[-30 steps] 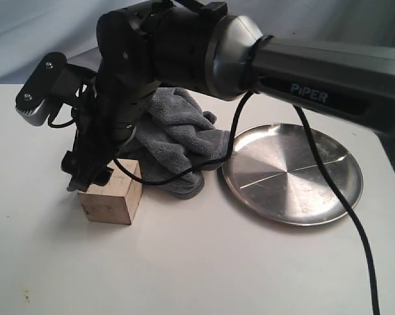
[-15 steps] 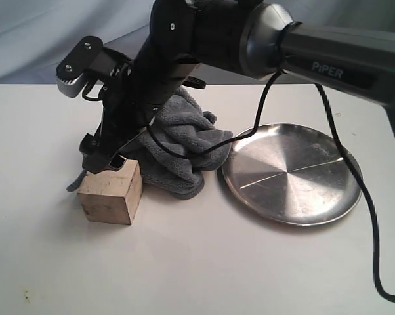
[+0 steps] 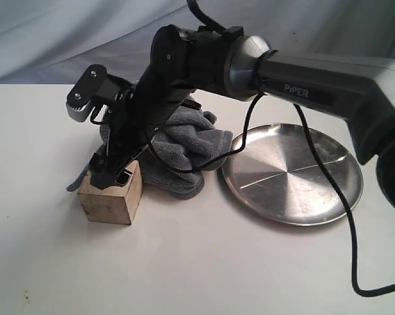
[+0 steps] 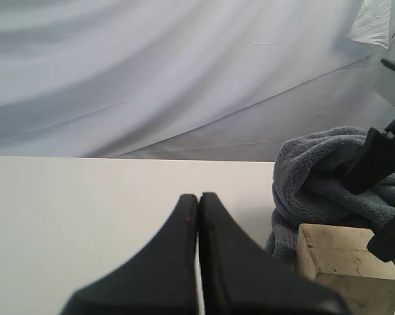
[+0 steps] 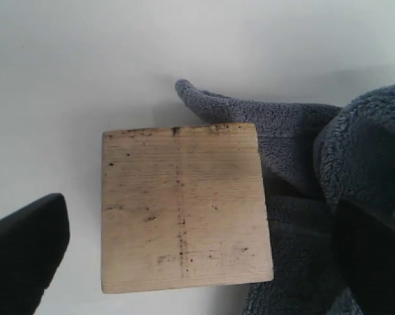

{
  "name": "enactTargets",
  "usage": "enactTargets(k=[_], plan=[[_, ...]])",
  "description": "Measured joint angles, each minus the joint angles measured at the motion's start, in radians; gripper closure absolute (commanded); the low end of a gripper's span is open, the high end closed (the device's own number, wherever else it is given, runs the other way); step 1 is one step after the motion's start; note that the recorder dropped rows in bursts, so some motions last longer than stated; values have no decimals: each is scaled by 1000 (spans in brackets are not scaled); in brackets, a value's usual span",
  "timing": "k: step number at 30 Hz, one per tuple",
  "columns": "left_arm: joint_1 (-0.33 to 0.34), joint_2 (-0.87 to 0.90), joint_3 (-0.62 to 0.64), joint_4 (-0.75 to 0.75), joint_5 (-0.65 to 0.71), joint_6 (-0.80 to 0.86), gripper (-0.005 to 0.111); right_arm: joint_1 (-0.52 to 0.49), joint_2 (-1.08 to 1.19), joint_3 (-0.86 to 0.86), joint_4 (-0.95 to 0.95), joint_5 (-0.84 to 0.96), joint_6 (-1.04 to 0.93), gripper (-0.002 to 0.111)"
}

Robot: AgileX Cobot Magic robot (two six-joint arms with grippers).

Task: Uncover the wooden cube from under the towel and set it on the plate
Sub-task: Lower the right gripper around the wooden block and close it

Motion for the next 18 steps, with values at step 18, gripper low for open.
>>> enactTargets(k=[18], plan=[[0,0,0,0,0,0,105,0,49,0,85,-8,-165,3]])
